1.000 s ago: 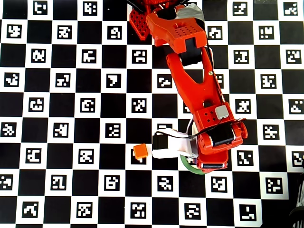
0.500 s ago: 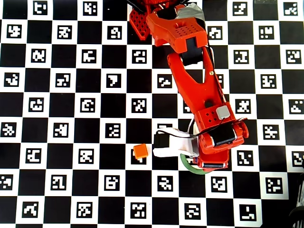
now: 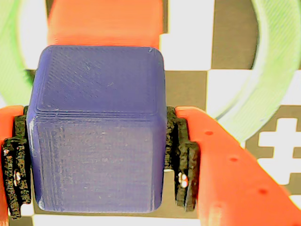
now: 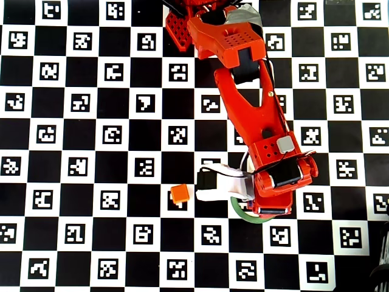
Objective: Grab the red cube then put it in the green circle then put the blue cube on top and finally the orange cube on top
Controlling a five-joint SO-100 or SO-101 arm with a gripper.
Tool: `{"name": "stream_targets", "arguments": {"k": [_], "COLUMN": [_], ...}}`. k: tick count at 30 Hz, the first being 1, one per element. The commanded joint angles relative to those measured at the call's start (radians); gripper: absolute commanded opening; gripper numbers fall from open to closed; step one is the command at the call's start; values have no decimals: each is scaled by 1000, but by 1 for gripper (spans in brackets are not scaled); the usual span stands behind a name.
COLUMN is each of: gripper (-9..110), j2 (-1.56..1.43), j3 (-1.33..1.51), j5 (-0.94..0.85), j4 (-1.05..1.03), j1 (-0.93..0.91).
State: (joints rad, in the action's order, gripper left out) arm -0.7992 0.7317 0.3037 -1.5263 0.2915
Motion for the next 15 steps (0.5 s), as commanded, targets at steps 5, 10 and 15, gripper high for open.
{"name": "stream_targets", "arguments": {"k": [5, 10, 15], "gripper": [-1, -1, -1], "j2": [-75, -75, -78], "j3": [-6, -2, 5], "j5": [11, 11, 11], "j4": [11, 12, 15], "j1": [14, 12, 11]}}
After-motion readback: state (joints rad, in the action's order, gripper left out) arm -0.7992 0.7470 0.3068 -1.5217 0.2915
